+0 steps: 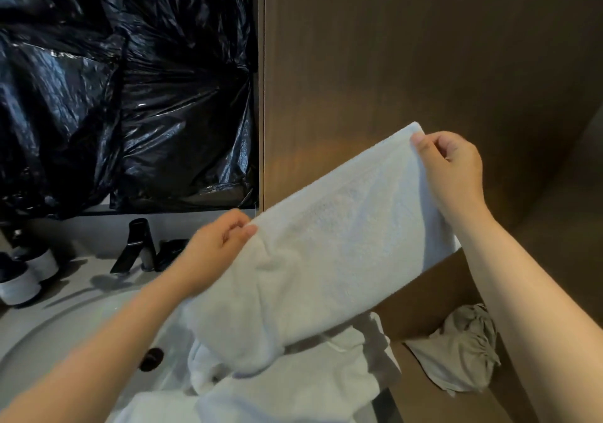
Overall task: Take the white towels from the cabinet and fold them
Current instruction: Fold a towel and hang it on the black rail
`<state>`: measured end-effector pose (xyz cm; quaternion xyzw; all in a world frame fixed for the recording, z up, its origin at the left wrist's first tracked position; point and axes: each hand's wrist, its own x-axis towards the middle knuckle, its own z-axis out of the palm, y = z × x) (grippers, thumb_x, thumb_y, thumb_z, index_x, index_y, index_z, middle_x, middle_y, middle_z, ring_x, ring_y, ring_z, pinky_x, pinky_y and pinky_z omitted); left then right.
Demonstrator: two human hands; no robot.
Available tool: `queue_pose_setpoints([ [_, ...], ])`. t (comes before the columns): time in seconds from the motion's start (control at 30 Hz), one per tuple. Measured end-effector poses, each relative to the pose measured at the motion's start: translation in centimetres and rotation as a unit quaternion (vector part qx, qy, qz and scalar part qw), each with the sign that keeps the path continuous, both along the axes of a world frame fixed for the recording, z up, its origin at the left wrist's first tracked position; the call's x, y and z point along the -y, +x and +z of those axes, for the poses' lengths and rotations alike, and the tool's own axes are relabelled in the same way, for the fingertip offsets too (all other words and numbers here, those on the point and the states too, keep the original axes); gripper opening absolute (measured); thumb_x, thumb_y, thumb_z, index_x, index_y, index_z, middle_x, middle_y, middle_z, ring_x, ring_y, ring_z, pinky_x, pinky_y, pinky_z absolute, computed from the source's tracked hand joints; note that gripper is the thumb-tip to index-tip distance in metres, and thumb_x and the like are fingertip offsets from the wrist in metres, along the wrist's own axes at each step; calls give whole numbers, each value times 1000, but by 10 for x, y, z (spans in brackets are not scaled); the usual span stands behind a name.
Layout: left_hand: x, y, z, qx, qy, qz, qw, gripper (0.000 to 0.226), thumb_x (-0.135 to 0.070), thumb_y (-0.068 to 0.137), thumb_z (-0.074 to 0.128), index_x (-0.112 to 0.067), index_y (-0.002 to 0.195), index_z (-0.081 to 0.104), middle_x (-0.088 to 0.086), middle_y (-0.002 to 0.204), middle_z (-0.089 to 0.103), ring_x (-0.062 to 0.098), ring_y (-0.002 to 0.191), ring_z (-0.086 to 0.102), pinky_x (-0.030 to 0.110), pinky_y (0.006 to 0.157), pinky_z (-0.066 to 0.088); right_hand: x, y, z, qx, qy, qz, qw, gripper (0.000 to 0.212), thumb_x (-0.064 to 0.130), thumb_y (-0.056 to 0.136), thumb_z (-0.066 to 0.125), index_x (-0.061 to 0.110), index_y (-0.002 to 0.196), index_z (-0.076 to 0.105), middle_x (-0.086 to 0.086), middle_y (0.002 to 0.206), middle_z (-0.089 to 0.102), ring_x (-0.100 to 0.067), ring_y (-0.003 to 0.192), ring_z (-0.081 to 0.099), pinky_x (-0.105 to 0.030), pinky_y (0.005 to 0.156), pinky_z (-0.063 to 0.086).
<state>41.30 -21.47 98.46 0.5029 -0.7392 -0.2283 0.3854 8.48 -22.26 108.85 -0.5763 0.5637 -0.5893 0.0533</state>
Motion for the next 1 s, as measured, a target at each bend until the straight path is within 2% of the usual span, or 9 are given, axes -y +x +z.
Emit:
queue_pose_setpoints([
  [0.1, 10, 24, 27, -8, 157, -80, 984, 41, -64, 83, 55, -25, 89, 67, 2, 85, 71, 17, 78, 69, 34, 73, 53, 4, -5, -34, 53, 75, -30, 995, 41, 40, 97, 54, 10, 69, 57, 0, 61, 51, -4, 56, 49, -16, 55, 40],
  [0.23, 31, 8, -16, 156, 248, -69, 954, 67, -83, 72, 48, -22, 83, 72, -7, 80, 70, 12, 79, 68, 24, 74, 50, -8, -26, -109, 58, 210, -71, 973, 40, 36, 97, 54, 12, 65, 55, -2, 63, 54, -16, 62, 52, -26, 55, 36],
  [0.3, 35, -13, -64, 208, 263, -84, 938, 64, -78, 76, 49, -16, 62, 58, -4, 64, 54, 16, 65, 55, 25, 65, 41, -20, -36, -158, 29, 292, -98, 951, 37, 35, 99, 52, 7, 75, 60, -11, 75, 62, -29, 76, 59, -33, 63, 44],
  [0.43, 37, -37, -127, 260, 188, -107, 941, 57, -63, 88, 50, -17, 56, 38, -6, 54, 37, 12, 55, 38, 24, 57, 32, -42, -50, -231, 11, 373, -145, 916, 38, 34, 101, 47, 0, 95, 62, -21, 94, 66, -38, 91, 61, -48, 82, 50],
  [0.57, 45, -43, -138, 264, 147, -113, 947, 56, -58, 90, 53, -14, 57, 39, 1, 60, 40, 14, 58, 36, 27, 61, 33, -41, -56, -255, -3, 378, -151, 913, 35, 32, 101, 47, 0, 96, 61, -23, 96, 67, -36, 88, 60, -39, 73, 44],
  [0.7, 37, -31, -136, 214, 231, -69, 947, 54, -63, 87, 53, -18, 58, 44, -7, 59, 44, 12, 58, 42, 27, 60, 35, -32, -51, -265, -4, 442, -104, 891, 38, 32, 101, 49, 2, 123, 56, -20, 118, 65, -33, 105, 60, -39, 89, 47],
  [0.8, 18, -9, -133, 208, 196, 8, 958, 35, -60, 86, 56, -25, 83, 63, -9, 85, 62, 13, 80, 57, 30, 72, 46, -32, -38, -266, -28, 462, -41, 885, 53, 34, 100, 51, 6, 143, 41, -16, 139, 53, -31, 125, 52, -37, 99, 42],
  [0.9, -15, 8, -136, 133, 115, 126, 976, 34, -43, 86, 67, -19, 109, 62, -3, 103, 58, 15, 91, 56, 30, 81, 46, -36, -12, -259, -45, 409, 17, 911, 48, 35, 99, 53, 14, 141, 45, -8, 140, 52, -23, 124, 51, -35, 100, 43],
  [1.0, -49, 25, -138, 71, 129, 186, 972, 40, -49, 82, 66, -20, 108, 59, -3, 99, 59, 10, 82, 59, 25, 69, 47, -44, 22, -250, -34, 371, 86, 924, 39, 34, 98, 54, 20, 134, 52, 3, 135, 55, -11, 119, 51, -30, 98, 44],
])
